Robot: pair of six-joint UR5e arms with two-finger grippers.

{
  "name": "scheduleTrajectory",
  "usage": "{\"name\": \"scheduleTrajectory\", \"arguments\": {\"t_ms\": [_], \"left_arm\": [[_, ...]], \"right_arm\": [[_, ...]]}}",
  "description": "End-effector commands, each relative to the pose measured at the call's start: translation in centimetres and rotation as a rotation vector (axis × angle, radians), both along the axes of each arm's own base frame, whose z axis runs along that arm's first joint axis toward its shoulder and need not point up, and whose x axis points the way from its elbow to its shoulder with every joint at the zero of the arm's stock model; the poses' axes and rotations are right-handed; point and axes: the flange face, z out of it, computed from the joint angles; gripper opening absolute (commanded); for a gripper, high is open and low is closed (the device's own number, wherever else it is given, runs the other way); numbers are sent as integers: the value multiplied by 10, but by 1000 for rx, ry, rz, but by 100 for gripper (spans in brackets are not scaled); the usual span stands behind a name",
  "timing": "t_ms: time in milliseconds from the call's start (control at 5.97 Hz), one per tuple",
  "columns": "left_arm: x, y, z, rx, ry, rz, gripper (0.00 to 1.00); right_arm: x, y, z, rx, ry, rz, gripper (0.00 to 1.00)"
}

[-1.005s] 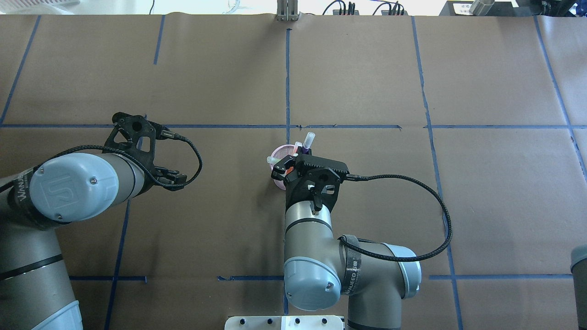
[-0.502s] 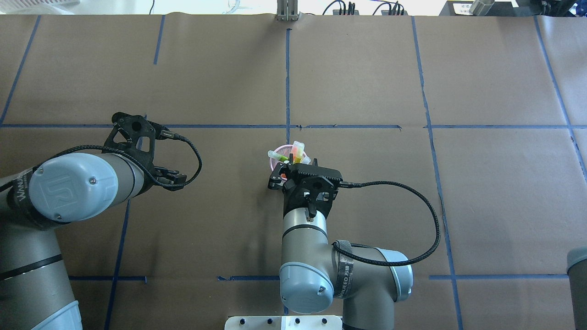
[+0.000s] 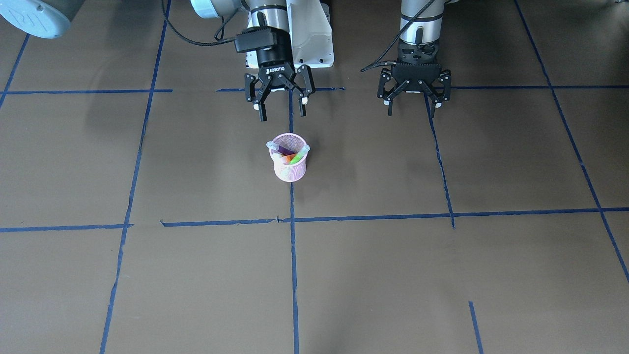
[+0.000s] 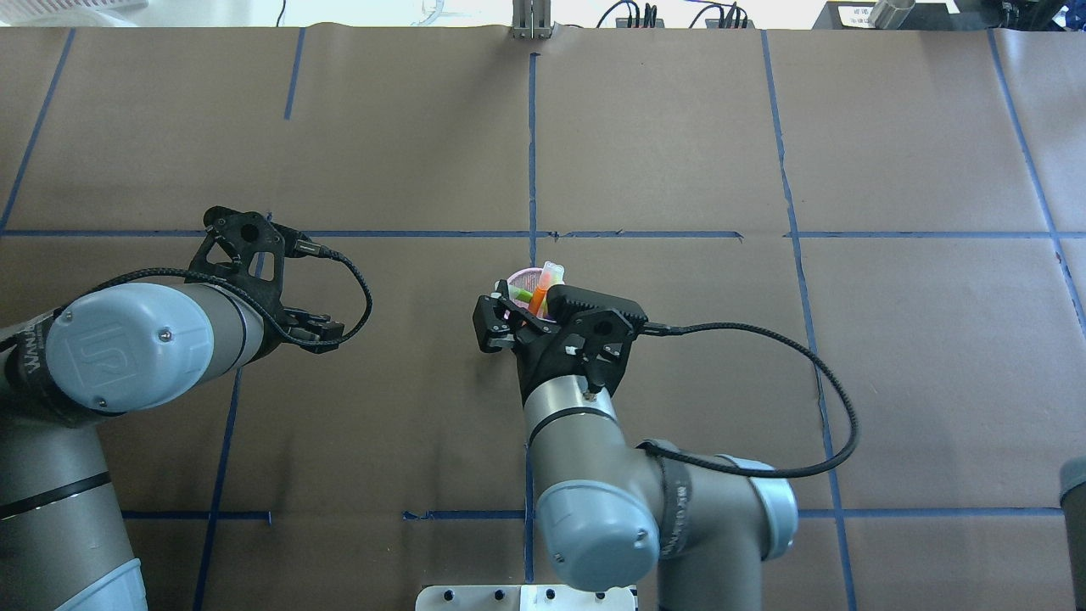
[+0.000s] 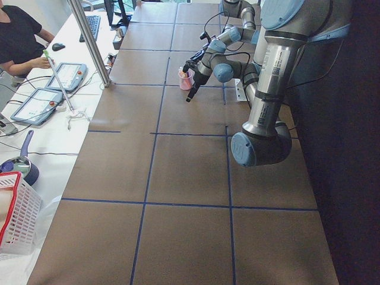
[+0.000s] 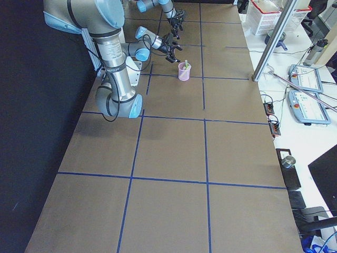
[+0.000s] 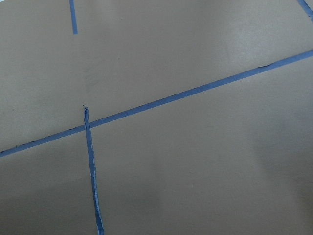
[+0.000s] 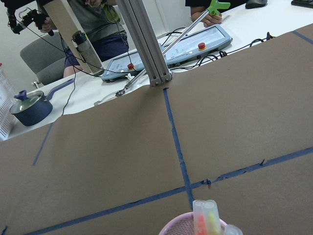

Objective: Collect pens into pen holder

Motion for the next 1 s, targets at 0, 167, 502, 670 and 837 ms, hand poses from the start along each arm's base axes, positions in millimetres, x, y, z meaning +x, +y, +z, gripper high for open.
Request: {"name": "scheduleTrajectory", "arguments": {"t_ms": [0, 167, 502, 670, 837], "left_arm": [[-4, 0, 10, -6, -22, 8, 100], [-17, -12, 15, -34, -18, 6, 100], [-55, -33, 43, -81, -49, 117, 100], [-86, -48, 57, -102, -56, 172, 100], [-122, -64, 71, -109, -59, 217, 100]], "right_arm": [[58, -24, 22, -66, 19, -220, 99], [84, -44, 51, -124, 68, -382, 99], [170, -93, 129, -206, 187, -618, 100], [224, -110, 182, -213, 264, -738, 100], [277, -118, 231, -182, 354, -823, 100]]}}
